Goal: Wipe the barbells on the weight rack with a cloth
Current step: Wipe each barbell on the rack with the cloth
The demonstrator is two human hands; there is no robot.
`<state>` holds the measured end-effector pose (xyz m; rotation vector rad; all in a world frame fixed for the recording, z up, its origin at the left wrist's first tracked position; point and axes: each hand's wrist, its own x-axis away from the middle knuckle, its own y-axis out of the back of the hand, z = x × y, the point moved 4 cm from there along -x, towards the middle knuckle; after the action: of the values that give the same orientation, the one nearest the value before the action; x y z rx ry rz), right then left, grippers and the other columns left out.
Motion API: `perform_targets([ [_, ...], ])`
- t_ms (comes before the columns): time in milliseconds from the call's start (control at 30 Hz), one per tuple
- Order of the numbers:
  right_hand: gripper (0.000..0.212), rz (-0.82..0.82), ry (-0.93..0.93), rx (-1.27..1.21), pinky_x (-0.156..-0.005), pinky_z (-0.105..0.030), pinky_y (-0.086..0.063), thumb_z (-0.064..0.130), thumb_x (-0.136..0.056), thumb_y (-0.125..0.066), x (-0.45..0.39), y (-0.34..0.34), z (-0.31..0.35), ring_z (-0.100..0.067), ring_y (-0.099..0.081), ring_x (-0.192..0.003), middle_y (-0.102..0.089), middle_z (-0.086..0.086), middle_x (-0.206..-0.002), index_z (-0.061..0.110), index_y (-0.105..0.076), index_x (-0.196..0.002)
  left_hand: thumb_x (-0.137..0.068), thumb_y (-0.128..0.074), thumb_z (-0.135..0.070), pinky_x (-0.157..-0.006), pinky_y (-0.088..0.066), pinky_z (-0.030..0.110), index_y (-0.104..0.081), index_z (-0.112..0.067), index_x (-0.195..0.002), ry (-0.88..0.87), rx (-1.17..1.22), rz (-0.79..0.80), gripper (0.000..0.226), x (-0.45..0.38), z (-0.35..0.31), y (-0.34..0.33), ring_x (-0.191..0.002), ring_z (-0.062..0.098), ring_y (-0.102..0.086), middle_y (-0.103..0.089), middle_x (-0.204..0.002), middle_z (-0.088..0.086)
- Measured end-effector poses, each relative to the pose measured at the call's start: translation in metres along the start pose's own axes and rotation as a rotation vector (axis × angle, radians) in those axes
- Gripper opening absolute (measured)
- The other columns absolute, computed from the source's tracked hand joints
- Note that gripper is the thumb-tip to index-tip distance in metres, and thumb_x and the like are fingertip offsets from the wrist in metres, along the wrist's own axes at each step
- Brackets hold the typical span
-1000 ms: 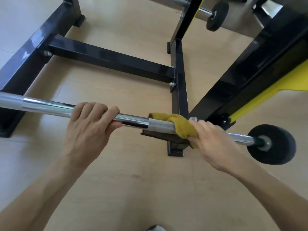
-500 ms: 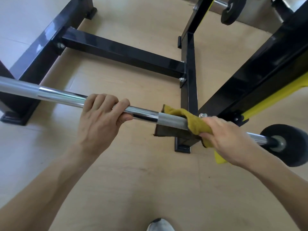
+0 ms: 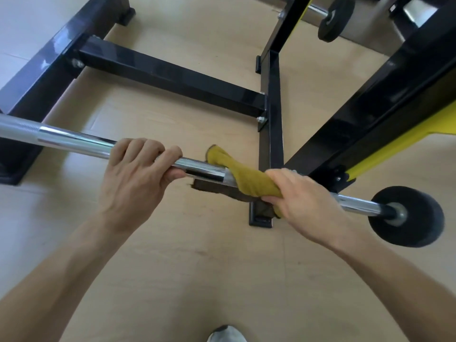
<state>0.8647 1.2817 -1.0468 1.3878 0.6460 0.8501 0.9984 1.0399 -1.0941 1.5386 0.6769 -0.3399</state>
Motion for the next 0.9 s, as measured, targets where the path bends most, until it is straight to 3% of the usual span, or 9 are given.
perform_targets([
  [100, 0.033, 0.04, -0.202, 0.063, -0.072, -0.032, -0.041, 0.047, -0.095, -0.05, 0.029, 0.009, -0.037, -0.019, -0.057, -0.089, -0.051, 0.006, -0.096, 0.02, -0.054, -0.114, -0.102, -0.034, -0.05, -0.085, -0.035, 0.042, -0.066, -0.014, -0.104, 0.015, -0.007, -0.012, 0.048, 0.001, 0.0, -0.002, -0.085, 0.029, -0.049, -0.056, -0.09, 0.005],
  [200, 0.04, -0.044, -0.104, 0.235, -0.07, -0.038, -0.046, 0.052, -0.097, -0.045, -0.001, -0.002, 0.001, -0.024, -0.057, -0.079, -0.055, -0.004, -0.091, 0.013, -0.052, -0.102, -0.103, -0.031, -0.05, -0.084, -0.035, 0.043, -0.066, -0.013, -0.103, 0.032, -0.024, -0.023, 0.051, 0.001, -0.002, -0.004, -0.083, 0.03, -0.048, -0.056, -0.09, 0.006],
  [333, 0.034, -0.175, 0.087, 0.124, -0.061, -0.034, -0.032, 0.045, -0.095, -0.058, -0.054, -0.015, 0.07, -0.027, -0.058, -0.074, -0.062, -0.006, -0.091, 0.012, -0.056, -0.102, -0.101, -0.038, -0.048, -0.084, -0.036, 0.045, -0.066, -0.013, -0.107, 0.023, -0.019, -0.012, 0.046, 0.001, -0.002, -0.002, -0.084, 0.033, -0.051, -0.058, -0.092, 0.008],
  [400, 0.032, -0.168, 0.119, 0.052, -0.062, -0.035, -0.034, 0.042, -0.095, -0.058, -0.048, -0.012, 0.067, -0.029, -0.059, -0.079, -0.062, -0.005, -0.096, 0.013, -0.058, -0.11, -0.099, -0.042, -0.047, -0.085, -0.037, 0.045, -0.064, -0.012, -0.112, 0.003, -0.013, 0.013, 0.043, 0.0, -0.002, 0.001, -0.087, 0.034, -0.051, -0.059, -0.094, 0.009],
  [467, 0.032, -0.097, 0.038, 0.102, -0.065, -0.038, -0.042, 0.043, -0.095, -0.055, -0.02, -0.009, 0.032, -0.028, -0.06, -0.083, -0.06, -0.004, -0.097, 0.016, -0.056, -0.112, -0.1, -0.042, -0.047, -0.086, -0.037, 0.044, -0.064, -0.013, -0.113, 0.002, -0.005, 0.026, 0.043, 0.0, -0.001, 0.002, -0.088, 0.033, -0.052, -0.059, -0.094, 0.008],
  [567, 0.032, -0.052, -0.192, 0.321, -0.063, -0.032, -0.035, 0.042, -0.093, -0.061, 0.02, 0.004, -0.022, -0.025, -0.061, -0.08, -0.058, -0.004, -0.092, 0.013, -0.054, -0.104, -0.103, -0.037, -0.05, -0.088, -0.037, 0.042, -0.066, -0.014, -0.106, 0.033, 0.004, 0.031, 0.046, 0.0, 0.0, 0.003, -0.087, 0.032, -0.052, -0.058, -0.092, 0.006],
  [633, 0.037, 0.038, -0.225, 0.402, -0.067, -0.031, -0.039, 0.047, -0.095, -0.057, 0.021, 0.003, -0.026, -0.022, -0.06, -0.084, -0.059, -0.004, -0.097, 0.013, -0.051, -0.109, -0.103, -0.036, -0.05, -0.089, -0.036, 0.043, -0.066, -0.013, -0.106, 0.055, 0.016, 0.029, 0.048, 0.0, -0.003, 0.003, -0.088, 0.033, -0.053, -0.058, -0.092, 0.006],
  [733, 0.044, 0.086, -0.1, 0.232, -0.08, -0.036, -0.048, 0.053, -0.098, -0.048, -0.013, -0.002, 0.012, -0.024, -0.06, -0.094, -0.058, -0.005, -0.109, 0.015, -0.047, -0.119, -0.103, -0.036, -0.048, -0.09, -0.036, 0.044, -0.066, -0.012, -0.107, 0.068, 0.012, 0.026, 0.047, 0.0, -0.007, 0.002, -0.087, 0.034, -0.052, -0.057, -0.092, 0.008],
  [900, 0.055, 0.055, 0.216, -0.008, -0.077, -0.043, -0.051, 0.052, -0.101, -0.041, -0.055, -0.01, 0.062, -0.026, -0.06, -0.1, -0.054, -0.002, -0.127, 0.023, -0.03, -0.147, -0.104, -0.031, -0.047, -0.088, -0.037, 0.047, -0.064, -0.012, -0.116, 0.01, 0.031, 0.111, 0.049, -0.001, -0.003, 0.009, -0.09, 0.036, -0.054, -0.059, -0.097, 0.01],
])
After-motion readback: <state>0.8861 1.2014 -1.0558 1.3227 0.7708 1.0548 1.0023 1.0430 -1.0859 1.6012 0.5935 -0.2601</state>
